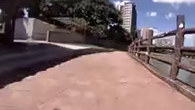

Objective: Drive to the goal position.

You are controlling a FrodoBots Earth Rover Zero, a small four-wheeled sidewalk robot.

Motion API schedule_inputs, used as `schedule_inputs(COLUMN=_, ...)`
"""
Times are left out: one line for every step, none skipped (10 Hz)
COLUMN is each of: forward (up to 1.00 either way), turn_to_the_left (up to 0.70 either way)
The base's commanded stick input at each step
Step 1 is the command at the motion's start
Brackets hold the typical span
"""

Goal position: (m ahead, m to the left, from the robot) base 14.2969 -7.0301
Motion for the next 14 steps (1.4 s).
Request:
schedule_inputs(forward=1.00, turn_to_the_left=-0.40)
schedule_inputs(forward=1.00, turn_to_the_left=-0.40)
schedule_inputs(forward=1.00, turn_to_the_left=-0.40)
schedule_inputs(forward=1.00, turn_to_the_left=-0.30)
schedule_inputs(forward=1.00, turn_to_the_left=-0.02)
schedule_inputs(forward=1.00, turn_to_the_left=0.00)
schedule_inputs(forward=1.00, turn_to_the_left=0.00)
schedule_inputs(forward=1.00, turn_to_the_left=0.00)
schedule_inputs(forward=1.00, turn_to_the_left=0.00)
schedule_inputs(forward=1.00, turn_to_the_left=0.00)
schedule_inputs(forward=1.00, turn_to_the_left=0.00)
schedule_inputs(forward=1.00, turn_to_the_left=0.00)
schedule_inputs(forward=1.00, turn_to_the_left=0.00)
schedule_inputs(forward=1.00, turn_to_the_left=0.00)
